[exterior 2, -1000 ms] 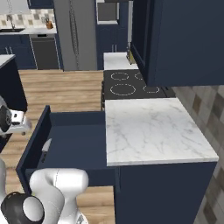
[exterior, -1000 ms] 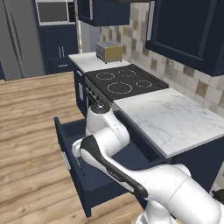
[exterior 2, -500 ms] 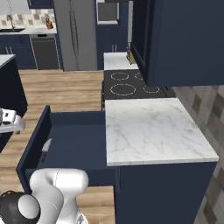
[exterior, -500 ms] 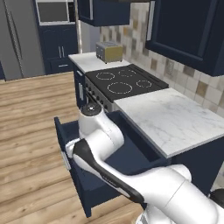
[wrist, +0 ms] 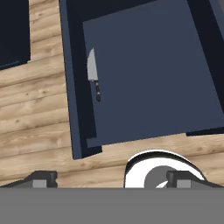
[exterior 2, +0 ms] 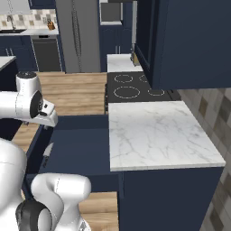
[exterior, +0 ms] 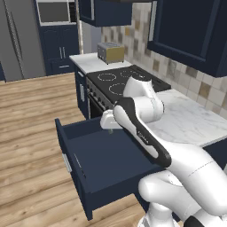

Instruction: Pick up the metallic utensils from the counter and place them in the open drawer. Make sure not to pick up any wooden utensils.

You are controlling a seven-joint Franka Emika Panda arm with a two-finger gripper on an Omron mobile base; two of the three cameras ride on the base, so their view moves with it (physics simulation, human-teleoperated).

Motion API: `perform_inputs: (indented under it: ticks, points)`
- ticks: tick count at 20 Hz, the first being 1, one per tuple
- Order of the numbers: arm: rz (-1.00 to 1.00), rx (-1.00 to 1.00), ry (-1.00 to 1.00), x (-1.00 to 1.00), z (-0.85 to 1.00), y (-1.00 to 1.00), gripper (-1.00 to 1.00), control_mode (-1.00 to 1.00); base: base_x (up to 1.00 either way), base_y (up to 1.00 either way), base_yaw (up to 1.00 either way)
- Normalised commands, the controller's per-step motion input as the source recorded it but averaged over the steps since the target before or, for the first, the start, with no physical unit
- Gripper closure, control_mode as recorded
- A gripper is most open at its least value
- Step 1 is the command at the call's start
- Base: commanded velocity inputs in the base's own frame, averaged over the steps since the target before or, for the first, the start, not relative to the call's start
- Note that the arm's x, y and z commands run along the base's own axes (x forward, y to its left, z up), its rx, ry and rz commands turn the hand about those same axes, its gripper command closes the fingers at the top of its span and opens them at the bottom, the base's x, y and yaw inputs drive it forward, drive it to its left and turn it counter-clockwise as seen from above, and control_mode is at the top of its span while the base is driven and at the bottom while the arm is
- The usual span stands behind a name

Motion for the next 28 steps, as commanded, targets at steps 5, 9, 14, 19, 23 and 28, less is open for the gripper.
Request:
perform_inputs:
  ticks: [5, 9, 14, 19, 23, 28]
  points:
    - [-0.06, 0.08, 0.14, 0.19, 0.02, -0.88, -1.00, -1.00, 0.00, 0.00, 0.00]
    - [-0.01, 0.00, 0.02, 0.01, 0.21, -0.17, -1.00, -1.00, 0.00, 0.00, 0.00]
    - [0.00, 0.00, 0.00, -0.04, 0.11, 0.00, -1.00, -1.00, 0.00, 0.00, 0.00]
    - [0.00, 0.00, 0.00, 0.00, 0.00, 0.00, -1.00, -1.00, 0.00, 0.00, 0.00]
    - [0.00, 0.00, 0.00, -0.03, 0.00, 0.00, -1.00, 1.00, -0.49, 0.42, 0.00]
    - [0.00, 0.00, 0.00, 0.00, 0.00, 0.00, -1.00, 1.00, -0.46, 1.00, 0.00]
